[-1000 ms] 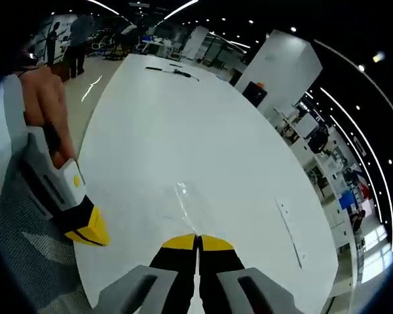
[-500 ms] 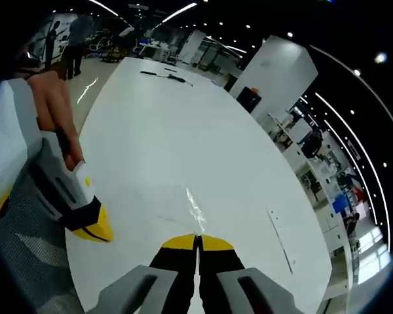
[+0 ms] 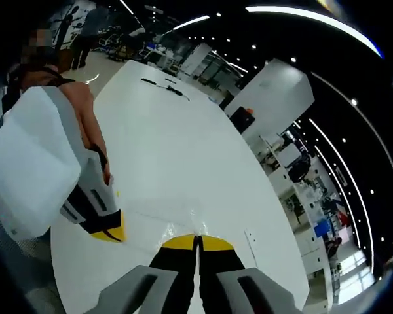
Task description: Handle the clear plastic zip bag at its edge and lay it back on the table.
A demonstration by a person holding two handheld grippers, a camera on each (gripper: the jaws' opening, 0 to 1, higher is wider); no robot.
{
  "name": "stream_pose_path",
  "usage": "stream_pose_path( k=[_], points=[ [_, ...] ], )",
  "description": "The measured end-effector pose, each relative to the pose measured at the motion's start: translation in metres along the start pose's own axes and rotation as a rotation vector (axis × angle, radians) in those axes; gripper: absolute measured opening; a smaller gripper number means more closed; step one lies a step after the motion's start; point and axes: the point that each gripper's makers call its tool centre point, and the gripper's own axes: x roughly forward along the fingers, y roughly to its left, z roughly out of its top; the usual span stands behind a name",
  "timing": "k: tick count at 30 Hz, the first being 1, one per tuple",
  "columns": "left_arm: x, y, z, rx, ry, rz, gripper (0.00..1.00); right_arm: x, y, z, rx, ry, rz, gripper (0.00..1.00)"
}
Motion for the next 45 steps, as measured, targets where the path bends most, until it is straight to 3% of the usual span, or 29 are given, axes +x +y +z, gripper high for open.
stream_pose_path(
  k=[6, 12, 21, 34, 45],
  points=[
    [0.011, -0.033, -0.01, -0.004, 0.028, -0.078, 0.0, 0.012, 0.037, -0.032, 0.075, 0.064, 0.113, 0.0],
    [0.018, -0.05, -0.014, -0.051, 0.04, -0.114, 0.0, 0.022, 0.053, -0.048, 0.086, 0.084, 0.141, 0.0],
    [0.025, -0.053, -0.017, -0.108, 0.064, -0.122, 0.0, 0.034, 0.067, -0.058, 0.097, 0.114, 0.188, 0.03],
    [0.026, -0.057, -0.019, -0.144, 0.073, -0.123, 0.0, 0.021, 0.083, -0.067, 0.142, 0.133, 0.215, 0.09],
    [0.033, -0.052, -0.015, -0.184, 0.093, -0.118, 0.0, 0.01, 0.084, -0.08, 0.171, 0.15, 0.195, 0.1]
  ],
)
